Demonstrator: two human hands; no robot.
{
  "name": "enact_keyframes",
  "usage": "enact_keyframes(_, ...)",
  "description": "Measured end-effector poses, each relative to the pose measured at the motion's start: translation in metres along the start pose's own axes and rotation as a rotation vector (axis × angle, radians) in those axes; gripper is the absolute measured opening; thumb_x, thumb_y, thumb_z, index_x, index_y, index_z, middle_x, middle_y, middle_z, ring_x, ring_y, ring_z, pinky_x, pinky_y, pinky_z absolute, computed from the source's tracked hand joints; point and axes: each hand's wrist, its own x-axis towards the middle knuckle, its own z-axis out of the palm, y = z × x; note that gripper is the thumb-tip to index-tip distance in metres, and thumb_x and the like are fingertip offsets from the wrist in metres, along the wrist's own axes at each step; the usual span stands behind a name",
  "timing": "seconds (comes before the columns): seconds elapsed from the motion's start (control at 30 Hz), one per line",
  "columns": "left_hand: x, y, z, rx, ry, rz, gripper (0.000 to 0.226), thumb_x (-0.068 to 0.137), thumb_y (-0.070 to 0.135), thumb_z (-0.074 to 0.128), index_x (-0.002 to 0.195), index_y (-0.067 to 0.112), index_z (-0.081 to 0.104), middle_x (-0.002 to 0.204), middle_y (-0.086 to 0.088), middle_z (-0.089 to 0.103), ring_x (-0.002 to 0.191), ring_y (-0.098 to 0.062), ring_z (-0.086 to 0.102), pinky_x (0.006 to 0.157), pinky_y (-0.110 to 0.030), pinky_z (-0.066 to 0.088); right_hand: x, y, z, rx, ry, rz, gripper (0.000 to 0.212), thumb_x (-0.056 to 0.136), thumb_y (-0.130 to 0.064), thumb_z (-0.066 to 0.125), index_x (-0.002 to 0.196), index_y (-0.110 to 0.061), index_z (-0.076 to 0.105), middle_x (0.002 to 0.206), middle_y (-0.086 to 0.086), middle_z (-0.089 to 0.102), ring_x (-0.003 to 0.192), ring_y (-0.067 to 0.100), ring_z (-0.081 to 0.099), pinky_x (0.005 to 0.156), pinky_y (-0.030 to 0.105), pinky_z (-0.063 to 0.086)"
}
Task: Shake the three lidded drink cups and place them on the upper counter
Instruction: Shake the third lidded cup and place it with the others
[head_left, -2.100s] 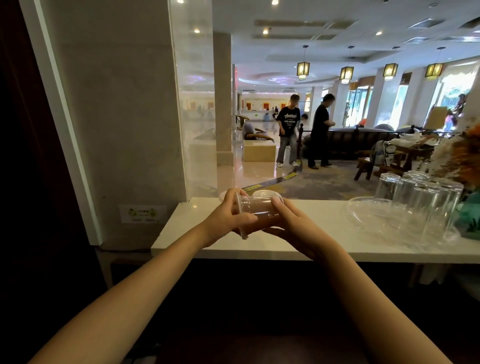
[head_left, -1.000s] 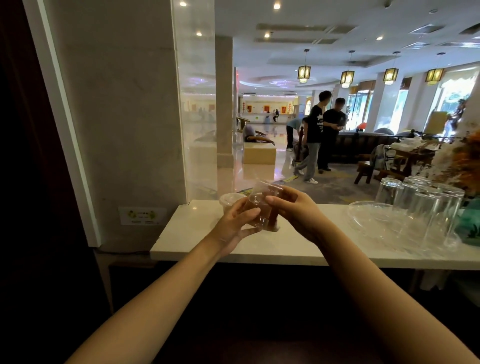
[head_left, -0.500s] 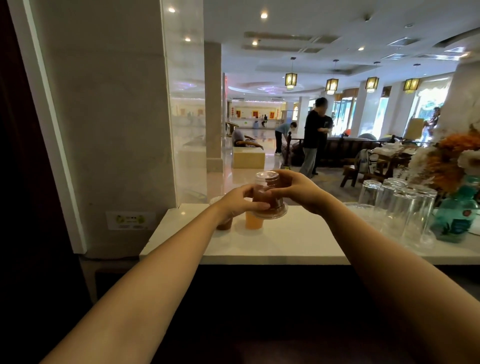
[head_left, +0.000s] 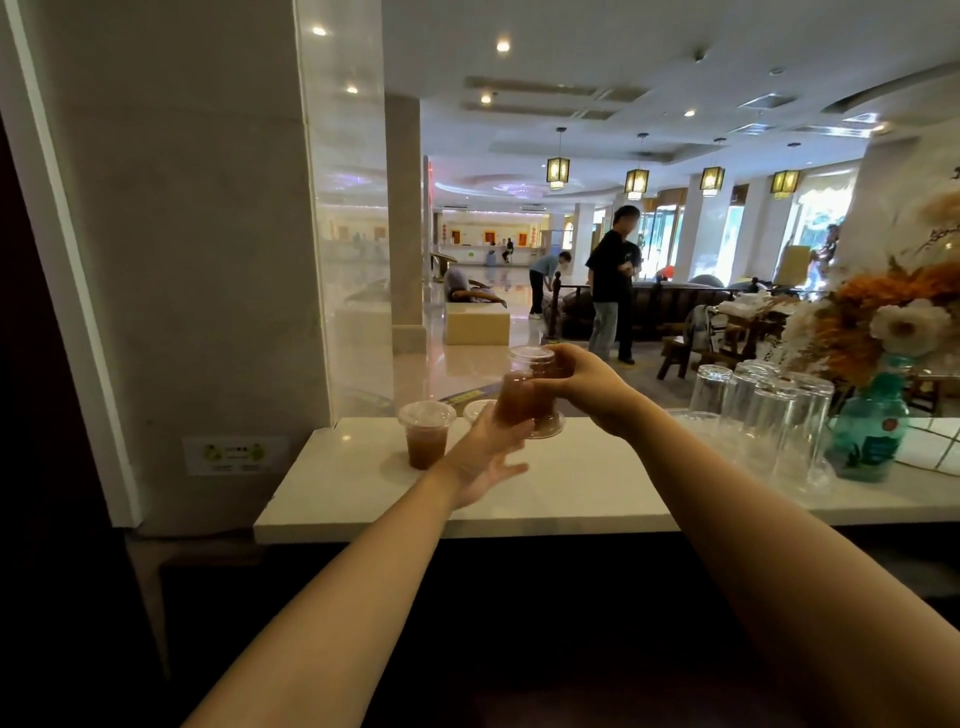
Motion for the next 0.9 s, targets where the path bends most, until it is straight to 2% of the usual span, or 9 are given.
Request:
enact_keyframes(0.07, 0.001, -0.012, 0.009, -0.161, -0.02, -0.088, 0.106, 0.044, 0.029, 0.09, 0.137, 0.022, 0.039, 0.126, -0.007, 0.051, 0.122, -0.033, 0.044, 0.088, -0.05, 0.047, 0.0, -0.001, 0.0, 0.036, 0.013, 0.005, 0.054, 0.079, -0.012, 0.071, 0.127, -0.008, 0.047, 0.114, 0.006, 0.057, 0.106, 0.02, 0.056, 0.08, 0.023, 0.049)
enact_keyframes(0.13, 0.002, -0.017, 0.02, -0.284, -0.043, -0.133, 0.097, 0.049, 0.023, 0.088, 0.135, 0.018, 0.042, 0.127, -0.013, 0.051, 0.118, -0.036, 0.05, 0.086, -0.052, 0.05, -0.001, -0.002, 0.001, 0.07, 0.019, 0.006, 0.055, 0.08, -0.011, 0.071, 0.128, -0.007, 0.046, 0.114, 0.006, 0.058, 0.101, 0.017, 0.057, 0.074, 0.02, 0.048)
enact_keyframes(0.2, 0.002, -0.017, 0.031, -0.353, -0.058, -0.145, 0.072, 0.06, 0.021, 0.083, 0.124, 0.016, 0.052, 0.128, -0.018, 0.052, 0.114, -0.036, 0.055, 0.09, -0.053, 0.05, -0.001, 0.0, 0.002, 0.105, 0.019, 0.007, 0.055, 0.08, -0.011, 0.071, 0.129, -0.008, 0.046, 0.113, 0.005, 0.058, 0.1, 0.015, 0.057, 0.074, 0.021, 0.049)
enact_keyframes(0.3, 0.002, -0.016, 0.041, -0.446, -0.044, -0.057, 0.024, 0.084, 0.009, 0.062, 0.107, 0.01, 0.059, 0.116, -0.018, 0.061, 0.111, -0.034, 0.059, 0.091, -0.053, 0.048, -0.003, 0.004, 0.002, 0.148, 0.026, 0.005, 0.051, 0.079, -0.013, 0.072, 0.124, -0.011, 0.047, 0.119, 0.009, 0.058, 0.108, 0.021, 0.057, 0.079, 0.023, 0.049)
enact_keyframes(0.47, 0.002, -0.015, 0.039, -0.478, 0.012, 0.014, 0.02, 0.085, 0.005, 0.059, 0.105, 0.005, 0.059, 0.099, -0.015, 0.064, 0.104, -0.03, 0.06, 0.086, -0.048, 0.054, -0.007, 0.013, -0.005, 0.231, 0.086, 0.006, 0.05, 0.078, -0.01, 0.072, 0.121, -0.01, 0.047, 0.119, 0.013, 0.058, 0.11, 0.026, 0.058, 0.088, 0.028, 0.049)
enact_keyframes(0.6, 0.007, -0.006, 0.03, -0.461, 0.098, 0.098, 0.018, 0.088, 0.01, 0.056, 0.104, 0.003, 0.059, 0.094, -0.012, 0.065, 0.094, -0.022, 0.062, 0.085, -0.04, 0.054, -0.012, 0.013, -0.013, 0.22, 0.073, -0.001, 0.06, 0.075, -0.007, 0.074, 0.127, -0.012, 0.044, 0.113, 0.009, 0.057, 0.101, 0.021, 0.06, 0.081, 0.025, 0.052)
enact_keyframes(0.7, 0.005, 0.019, 0.023, -0.311, 0.116, 0.212, 0.016, 0.09, 0.008, 0.053, 0.104, 0.005, 0.059, 0.1, -0.013, 0.064, 0.097, -0.023, 0.061, 0.094, -0.037, 0.048, -0.015, 0.016, -0.013, 0.152, 0.039, -0.001, 0.058, 0.076, -0.009, 0.074, 0.125, -0.017, 0.044, 0.109, 0.004, 0.056, 0.095, 0.017, 0.061, 0.073, 0.023, 0.055)
enact_keyframes(0.8, 0.006, 0.05, 0.025, 0.09, 0.162, 0.329, 0.036, 0.086, 0.013, 0.061, 0.12, 0.003, 0.055, 0.117, -0.013, 0.062, 0.108, -0.027, 0.06, 0.097, -0.039, 0.049, -0.017, 0.017, -0.005, 0.19, 0.02, 0.004, 0.046, 0.08, -0.005, 0.069, 0.12, -0.011, 0.046, 0.101, 0.001, 0.058, 0.084, 0.013, 0.063, 0.065, 0.018, 0.057)
enact_keyframes(0.9, 0.011, 0.07, 0.032, 0.401, 0.143, 0.379, 0.063, 0.077, 0.027, 0.073, 0.133, 0.012, 0.048, 0.133, -0.007, 0.056, 0.121, -0.02, 0.053, 0.101, -0.039, 0.047, -0.015, 0.019, 0.001, 0.275, -0.018, -0.072, 0.026, 0.081, 0.001, 0.066, 0.105, -0.008, 0.061, 0.101, 0.013, 0.068, 0.084, 0.014, 0.069, 0.079, 0.026, 0.059)
